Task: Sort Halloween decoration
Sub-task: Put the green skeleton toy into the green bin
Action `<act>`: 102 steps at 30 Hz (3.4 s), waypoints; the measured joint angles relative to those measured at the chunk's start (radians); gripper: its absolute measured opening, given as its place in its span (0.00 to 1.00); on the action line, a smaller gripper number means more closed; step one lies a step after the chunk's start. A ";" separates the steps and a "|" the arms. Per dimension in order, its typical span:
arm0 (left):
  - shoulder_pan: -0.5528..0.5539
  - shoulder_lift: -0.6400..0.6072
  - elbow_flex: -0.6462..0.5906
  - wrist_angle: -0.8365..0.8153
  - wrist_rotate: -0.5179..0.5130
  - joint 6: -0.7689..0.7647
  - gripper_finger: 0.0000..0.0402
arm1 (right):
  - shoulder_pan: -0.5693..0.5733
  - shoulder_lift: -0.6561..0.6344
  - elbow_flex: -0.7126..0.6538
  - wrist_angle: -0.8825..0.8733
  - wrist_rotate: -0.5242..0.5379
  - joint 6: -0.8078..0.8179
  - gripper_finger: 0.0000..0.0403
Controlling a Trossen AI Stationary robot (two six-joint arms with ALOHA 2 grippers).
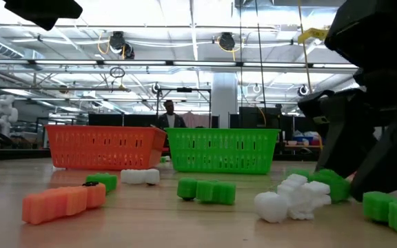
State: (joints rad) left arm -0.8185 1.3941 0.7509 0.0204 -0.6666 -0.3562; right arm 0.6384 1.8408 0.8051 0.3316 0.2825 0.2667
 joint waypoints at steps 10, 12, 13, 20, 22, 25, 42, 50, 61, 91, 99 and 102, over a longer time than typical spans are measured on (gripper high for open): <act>0.000 0.000 0.000 -0.003 -0.001 0.006 0.43 | -0.013 0.022 0.002 0.019 -0.044 0.009 0.30; 0.000 0.000 0.000 -0.003 -0.002 0.006 0.43 | -0.014 0.039 0.002 0.042 -0.047 0.009 0.28; 0.000 0.000 0.000 -0.003 -0.002 0.005 0.43 | -0.014 0.046 0.003 0.053 -0.048 0.009 0.26; 0.000 0.000 0.000 -0.003 -0.006 0.005 0.43 | -0.016 0.059 0.005 0.068 -0.070 0.001 0.04; 0.000 0.000 0.000 -0.003 -0.006 0.005 0.43 | -0.013 0.059 0.005 0.073 -0.072 -0.006 0.02; 0.000 0.000 0.000 -0.003 -0.006 0.004 0.43 | -0.008 0.053 0.004 0.081 -0.073 -0.021 0.04; 0.001 0.000 0.000 -0.003 -0.006 0.004 0.43 | 0.016 -0.249 0.002 -0.070 0.111 -0.210 0.01; 0.026 0.000 0.000 -0.003 -0.005 0.079 0.43 | 0.039 -0.361 0.002 -0.116 0.377 -0.475 0.01; 0.100 0.000 0.000 -0.002 -0.005 0.211 0.43 | 0.038 -0.377 0.002 -0.096 0.629 -0.920 0.01; 0.170 0.000 -0.001 -0.002 0.004 0.234 0.43 | 0.038 -0.377 0.002 -0.006 0.660 -1.116 0.01; 0.170 0.000 -0.001 -0.002 0.011 0.233 0.43 | 0.038 -0.377 0.002 -0.007 0.659 -1.063 0.01; 0.170 0.000 -0.001 -0.003 0.011 0.233 0.43 | 0.038 -0.377 0.002 -0.007 0.659 -1.043 0.01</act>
State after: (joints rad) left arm -0.6483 1.3941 0.7502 0.0170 -0.6554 -0.1234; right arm 0.6762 1.4639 0.8074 0.3248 0.9417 -0.7759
